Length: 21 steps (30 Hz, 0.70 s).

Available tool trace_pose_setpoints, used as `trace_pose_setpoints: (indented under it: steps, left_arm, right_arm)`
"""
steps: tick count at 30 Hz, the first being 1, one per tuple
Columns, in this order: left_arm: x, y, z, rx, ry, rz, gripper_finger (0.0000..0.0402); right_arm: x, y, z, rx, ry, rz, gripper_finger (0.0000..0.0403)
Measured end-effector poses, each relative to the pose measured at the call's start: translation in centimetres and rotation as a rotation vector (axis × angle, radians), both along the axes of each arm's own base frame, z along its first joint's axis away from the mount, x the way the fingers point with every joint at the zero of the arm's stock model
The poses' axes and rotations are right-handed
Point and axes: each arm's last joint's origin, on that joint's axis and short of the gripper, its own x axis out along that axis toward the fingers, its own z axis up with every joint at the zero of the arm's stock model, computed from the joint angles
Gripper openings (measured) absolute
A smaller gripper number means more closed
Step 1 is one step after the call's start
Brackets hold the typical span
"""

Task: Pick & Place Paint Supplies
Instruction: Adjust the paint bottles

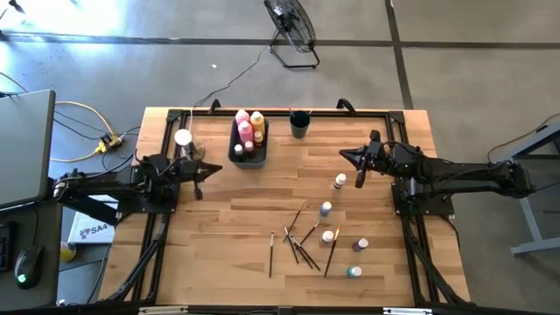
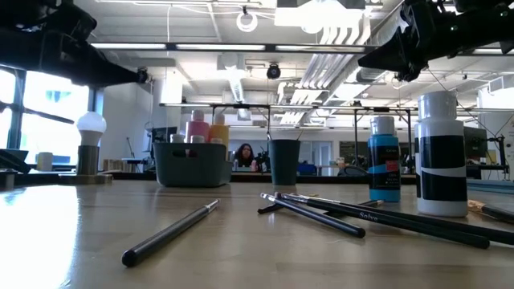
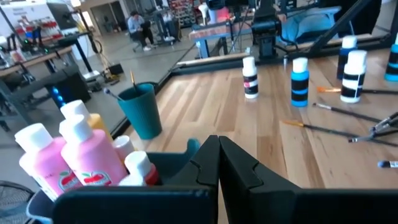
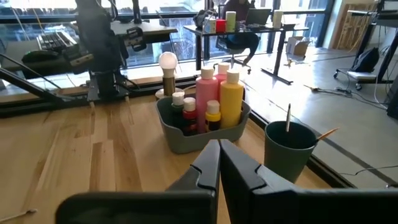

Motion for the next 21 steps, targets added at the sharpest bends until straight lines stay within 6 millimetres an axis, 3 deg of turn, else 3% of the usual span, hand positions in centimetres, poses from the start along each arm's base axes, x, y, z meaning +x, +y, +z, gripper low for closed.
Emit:
trace_pose_setpoints:
  steps: [21]
  left_arm:
    - [-0.13, 0.36, -0.06, 0.033, 0.018, 0.13, 0.0]
  right_arm:
    - [0.29, -0.08, -0.33, -0.019, 0.033, -0.008, 0.0004]
